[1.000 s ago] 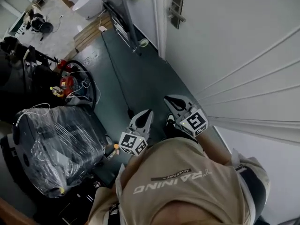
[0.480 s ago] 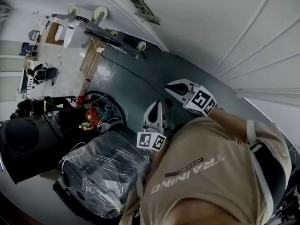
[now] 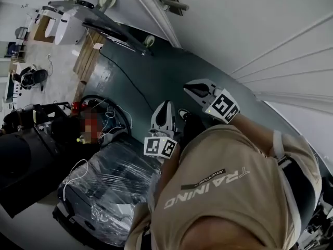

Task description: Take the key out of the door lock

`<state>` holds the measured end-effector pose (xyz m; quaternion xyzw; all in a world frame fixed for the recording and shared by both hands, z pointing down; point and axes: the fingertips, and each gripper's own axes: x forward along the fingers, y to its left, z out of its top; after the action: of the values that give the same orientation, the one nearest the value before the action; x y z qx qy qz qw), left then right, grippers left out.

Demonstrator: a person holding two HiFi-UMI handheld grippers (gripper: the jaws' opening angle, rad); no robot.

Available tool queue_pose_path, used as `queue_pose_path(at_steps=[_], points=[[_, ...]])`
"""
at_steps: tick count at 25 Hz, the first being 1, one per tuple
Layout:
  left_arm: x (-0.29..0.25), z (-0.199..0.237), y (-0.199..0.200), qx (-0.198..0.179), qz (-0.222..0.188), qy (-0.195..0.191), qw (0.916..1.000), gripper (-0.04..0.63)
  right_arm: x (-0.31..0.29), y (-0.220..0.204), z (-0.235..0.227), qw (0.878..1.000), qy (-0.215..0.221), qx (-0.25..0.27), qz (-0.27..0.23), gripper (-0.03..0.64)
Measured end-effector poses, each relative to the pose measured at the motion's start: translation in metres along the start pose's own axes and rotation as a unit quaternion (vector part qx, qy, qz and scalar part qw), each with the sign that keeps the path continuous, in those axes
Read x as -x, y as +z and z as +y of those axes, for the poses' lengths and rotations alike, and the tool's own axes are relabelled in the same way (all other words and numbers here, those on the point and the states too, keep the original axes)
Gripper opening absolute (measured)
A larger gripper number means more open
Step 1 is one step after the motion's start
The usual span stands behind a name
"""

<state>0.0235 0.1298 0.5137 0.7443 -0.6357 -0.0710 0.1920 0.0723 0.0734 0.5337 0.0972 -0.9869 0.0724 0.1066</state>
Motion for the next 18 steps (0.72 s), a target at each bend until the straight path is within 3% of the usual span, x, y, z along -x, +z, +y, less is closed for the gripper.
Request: queue_pose_path(at_steps=[3, 7, 11, 14, 18], points=[[0.011, 0.037, 0.021, -0.034, 0.007, -0.003, 0.9994, 0.009, -0.016, 0.036, 0.020, 1.000, -0.011, 0.015, -0.021, 0.014], [0.004, 0.068, 0.080, -0.082, -0.036, -0.014, 0.9959, 0.009, -0.041, 0.065, 0.007, 0.999, -0.043, 0.000, -0.030, 0.014], [0.006, 0.096, 0.113, -0.090, -0.057, -0.032, 0.9938, 0.009, -0.071, 0.096, 0.003, 0.996, -0.064, 0.019, -0.057, 0.014], [0.010, 0.112, 0.112, -0.092, -0.047, -0.045, 0.9936, 0.009, -0.088, 0.095, 0.000, 0.994, -0.082, -0.011, -0.068, 0.015], [0.024, 0.141, 0.108, -0.122, -0.035, -0.014, 0.9919, 0.009, -0.101, 0.072, 0.015, 0.996, -0.073, -0.031, -0.030, 0.014]])
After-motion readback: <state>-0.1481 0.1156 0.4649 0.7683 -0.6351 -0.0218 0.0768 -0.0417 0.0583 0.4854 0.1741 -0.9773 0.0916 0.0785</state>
